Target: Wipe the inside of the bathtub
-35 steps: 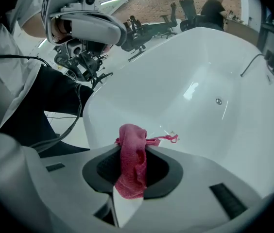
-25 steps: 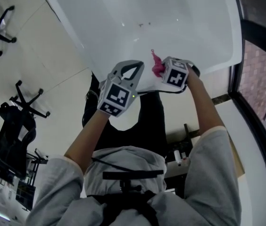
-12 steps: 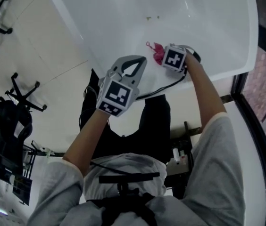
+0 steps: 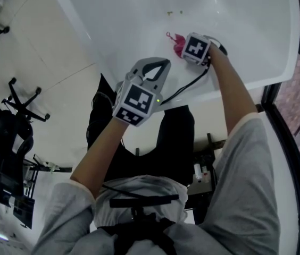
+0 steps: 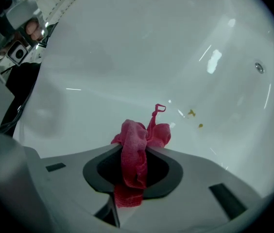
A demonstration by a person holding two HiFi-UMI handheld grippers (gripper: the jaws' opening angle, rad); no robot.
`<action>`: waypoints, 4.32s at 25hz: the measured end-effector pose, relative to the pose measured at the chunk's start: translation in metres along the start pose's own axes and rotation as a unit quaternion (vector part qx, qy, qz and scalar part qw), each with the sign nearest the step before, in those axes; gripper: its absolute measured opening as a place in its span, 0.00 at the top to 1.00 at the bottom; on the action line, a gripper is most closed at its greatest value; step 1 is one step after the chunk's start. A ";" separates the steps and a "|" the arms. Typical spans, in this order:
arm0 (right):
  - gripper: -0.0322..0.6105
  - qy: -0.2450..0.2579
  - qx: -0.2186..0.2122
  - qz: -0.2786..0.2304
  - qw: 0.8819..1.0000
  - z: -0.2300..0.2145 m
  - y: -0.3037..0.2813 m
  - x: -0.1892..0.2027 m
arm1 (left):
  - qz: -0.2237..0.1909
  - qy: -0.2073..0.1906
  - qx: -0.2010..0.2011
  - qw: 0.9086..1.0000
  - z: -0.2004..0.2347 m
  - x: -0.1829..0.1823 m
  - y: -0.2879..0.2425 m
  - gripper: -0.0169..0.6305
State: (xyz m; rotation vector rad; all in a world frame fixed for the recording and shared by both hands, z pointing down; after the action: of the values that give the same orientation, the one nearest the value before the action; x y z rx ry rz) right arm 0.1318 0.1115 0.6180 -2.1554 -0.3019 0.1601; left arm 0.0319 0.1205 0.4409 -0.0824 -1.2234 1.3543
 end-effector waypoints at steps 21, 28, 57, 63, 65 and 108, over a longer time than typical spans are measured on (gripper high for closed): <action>0.82 0.044 -0.064 0.001 0.997 0.132 0.096 0.042 | -0.002 0.011 0.005 1.000 -0.010 -0.020 -0.006 0.96; 0.81 0.024 -0.051 0.013 0.998 0.108 0.090 0.050 | 0.001 0.013 0.009 1.000 -0.009 -0.019 -0.017 0.96; 0.81 0.029 -0.001 -0.005 1.000 -0.076 -0.043 -0.014 | 0.040 0.048 -0.042 0.997 0.063 0.027 -0.123 0.96; 0.82 0.044 -0.043 -0.018 0.998 -0.036 -0.016 -0.007 | 0.043 0.057 -0.047 0.996 0.070 0.033 -0.125 0.96; 0.82 0.063 -0.060 -0.003 0.996 -0.011 0.000 0.001 | 0.044 0.061 -0.046 0.996 0.071 0.034 -0.124 0.96; 0.82 0.000 0.057 0.079 0.995 -0.157 -0.089 -0.007 | 0.099 0.078 -0.101 0.987 0.117 0.086 -0.196 0.96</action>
State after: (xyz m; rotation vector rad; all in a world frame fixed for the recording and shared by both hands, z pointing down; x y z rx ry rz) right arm 0.1464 0.0336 0.7801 -2.0652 -0.1185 0.2609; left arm 0.0629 0.0565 0.6746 -0.4549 -1.2399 1.3616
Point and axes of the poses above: the fingertips, and each gripper's own axes: y backward along the fingers, z to its left, x out of its underside, the point moved 5 cm from there along y, backward along the fingers, and after that the axes turned 2 degrees about -y, right-handed, at the moved point
